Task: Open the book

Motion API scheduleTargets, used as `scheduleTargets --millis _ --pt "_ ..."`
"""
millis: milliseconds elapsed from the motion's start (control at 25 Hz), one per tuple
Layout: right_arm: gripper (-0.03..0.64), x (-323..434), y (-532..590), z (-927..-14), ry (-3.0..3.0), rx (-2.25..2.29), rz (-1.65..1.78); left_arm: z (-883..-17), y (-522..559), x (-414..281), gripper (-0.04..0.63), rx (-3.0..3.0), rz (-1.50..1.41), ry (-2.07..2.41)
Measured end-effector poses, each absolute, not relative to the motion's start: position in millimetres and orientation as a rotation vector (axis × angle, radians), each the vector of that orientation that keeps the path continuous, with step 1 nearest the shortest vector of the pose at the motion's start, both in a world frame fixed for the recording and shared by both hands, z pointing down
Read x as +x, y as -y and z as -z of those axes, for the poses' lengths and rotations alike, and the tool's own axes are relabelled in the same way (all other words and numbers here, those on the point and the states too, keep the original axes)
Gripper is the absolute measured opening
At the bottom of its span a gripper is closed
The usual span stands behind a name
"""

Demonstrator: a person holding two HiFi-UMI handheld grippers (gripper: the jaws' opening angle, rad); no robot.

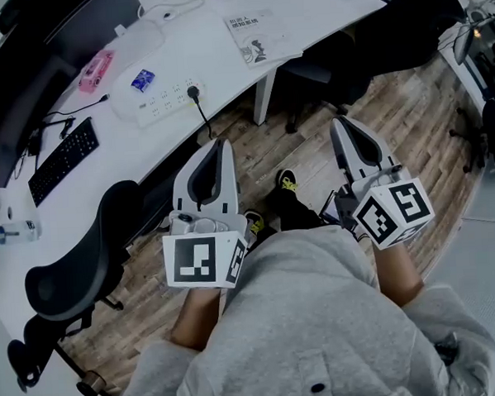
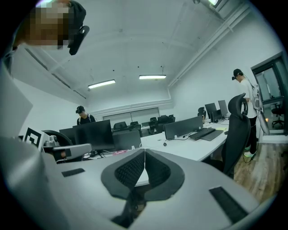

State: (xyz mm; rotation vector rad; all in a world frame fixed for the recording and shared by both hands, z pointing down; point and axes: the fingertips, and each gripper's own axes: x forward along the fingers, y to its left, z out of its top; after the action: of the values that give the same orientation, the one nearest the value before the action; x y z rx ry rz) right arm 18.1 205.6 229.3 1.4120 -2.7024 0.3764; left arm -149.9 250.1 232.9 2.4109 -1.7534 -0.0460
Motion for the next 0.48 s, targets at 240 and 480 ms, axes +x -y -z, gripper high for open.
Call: scheduleTargets --millis 240,480 --pt "0.026 11.4 -206.8 -225.6 2.727 1.419 -0.371 -234.8 -247.7 -153.3 0.012 2.418 -0.010 1.770" --pt "0.028 7.7 -203.1 -226.9 2.743 1.406 -0.330 -242.0 -239.1 -151.3 0.012 2.401 -0.084 1.798"
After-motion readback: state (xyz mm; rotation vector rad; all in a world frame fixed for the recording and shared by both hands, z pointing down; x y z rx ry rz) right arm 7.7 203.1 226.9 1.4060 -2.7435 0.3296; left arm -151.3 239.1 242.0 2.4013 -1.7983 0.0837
